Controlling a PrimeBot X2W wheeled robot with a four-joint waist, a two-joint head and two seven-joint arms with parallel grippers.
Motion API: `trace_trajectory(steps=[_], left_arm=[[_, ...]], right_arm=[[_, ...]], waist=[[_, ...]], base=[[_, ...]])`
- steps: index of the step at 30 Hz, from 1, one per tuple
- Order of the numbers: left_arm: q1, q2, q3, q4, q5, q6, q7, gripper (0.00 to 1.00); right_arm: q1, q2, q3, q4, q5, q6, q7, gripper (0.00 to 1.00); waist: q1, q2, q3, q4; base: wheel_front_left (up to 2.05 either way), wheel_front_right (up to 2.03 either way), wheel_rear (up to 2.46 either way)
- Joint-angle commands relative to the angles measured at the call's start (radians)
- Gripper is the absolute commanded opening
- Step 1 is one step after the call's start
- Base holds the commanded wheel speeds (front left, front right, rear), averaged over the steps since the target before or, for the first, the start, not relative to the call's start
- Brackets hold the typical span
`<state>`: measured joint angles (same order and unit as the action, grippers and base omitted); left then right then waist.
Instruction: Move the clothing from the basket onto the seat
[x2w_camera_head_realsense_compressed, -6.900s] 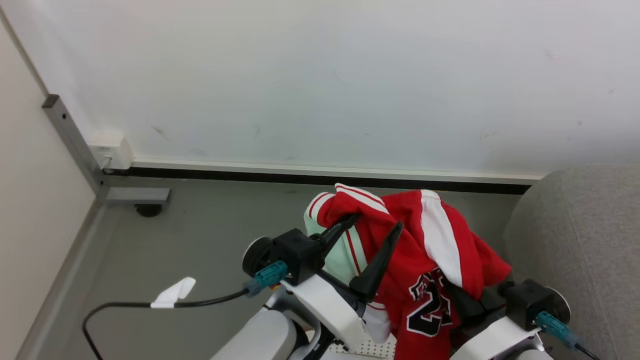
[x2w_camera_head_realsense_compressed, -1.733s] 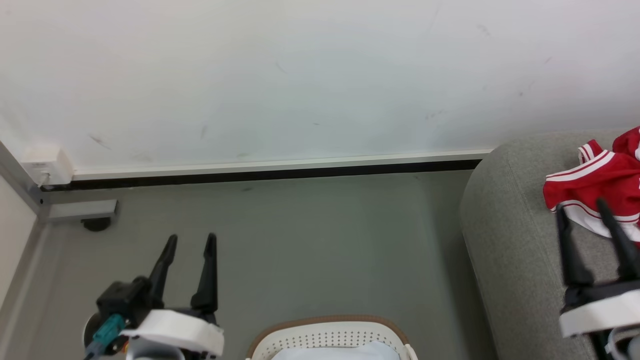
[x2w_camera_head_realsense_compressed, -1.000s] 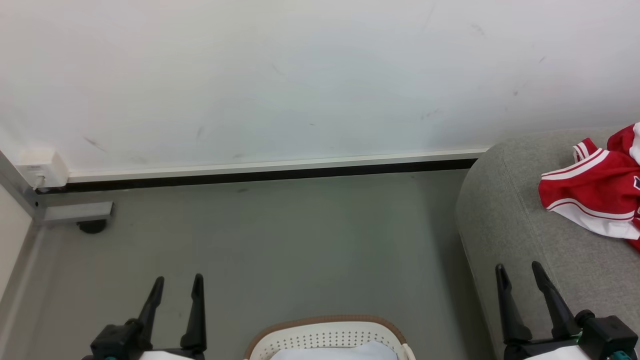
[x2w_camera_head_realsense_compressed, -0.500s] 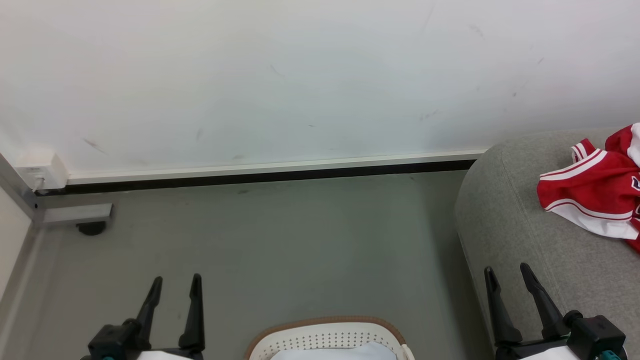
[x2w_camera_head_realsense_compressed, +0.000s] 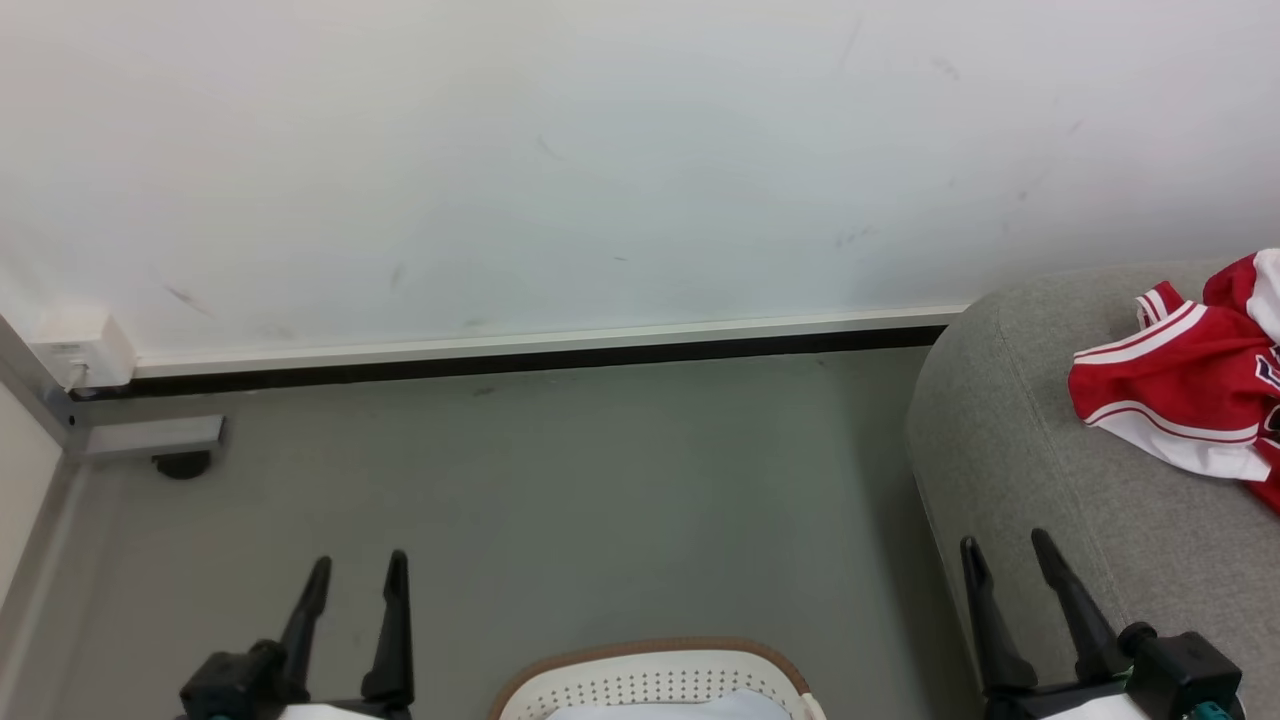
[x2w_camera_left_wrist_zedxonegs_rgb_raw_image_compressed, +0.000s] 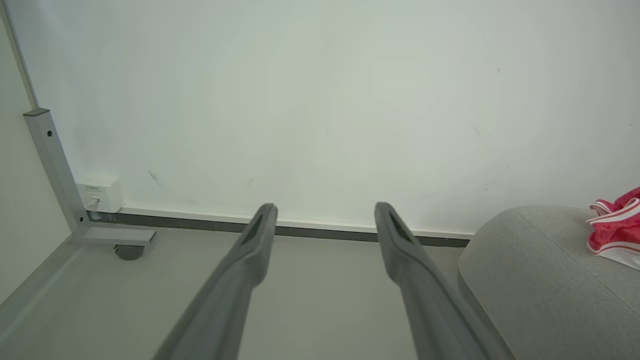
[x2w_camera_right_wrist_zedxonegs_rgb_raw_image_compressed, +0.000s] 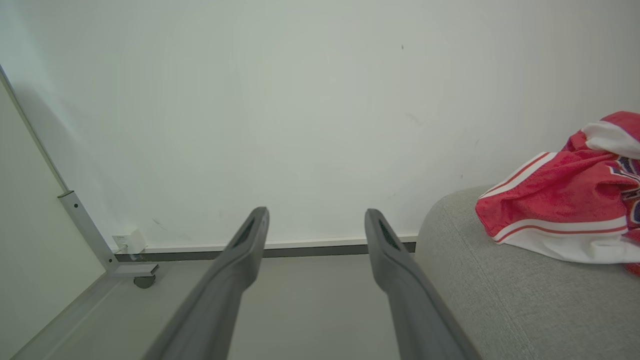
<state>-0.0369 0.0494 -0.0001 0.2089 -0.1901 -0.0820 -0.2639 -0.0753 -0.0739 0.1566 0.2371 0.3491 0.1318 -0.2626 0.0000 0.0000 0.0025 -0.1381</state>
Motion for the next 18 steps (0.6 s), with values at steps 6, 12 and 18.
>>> trace_trajectory(steps=[6,12,18], left_arm=[[0.008,-0.006,0.003,0.039,-0.03,-0.002,0.014,0.0],[-0.001,-0.005,0.015,0.042,-0.147,-0.006,0.047,0.0],[-0.005,-0.004,0.02,0.037,-0.257,-0.01,0.072,0.0]], right_arm=[[0.021,0.007,0.0,0.026,0.027,0.0,0.009,0.0],[0.017,0.004,-0.018,0.024,0.137,0.0,0.036,0.0],[0.011,0.001,-0.035,0.023,0.237,0.0,0.061,0.0]], waist=[[0.0,0.0,-0.001,0.002],[0.0,0.0,-0.001,0.008],[0.0,0.0,-0.001,0.015]], base=[[0.0,0.0,0.0],[0.0,0.0,0.0],[0.0,0.0,0.0]])
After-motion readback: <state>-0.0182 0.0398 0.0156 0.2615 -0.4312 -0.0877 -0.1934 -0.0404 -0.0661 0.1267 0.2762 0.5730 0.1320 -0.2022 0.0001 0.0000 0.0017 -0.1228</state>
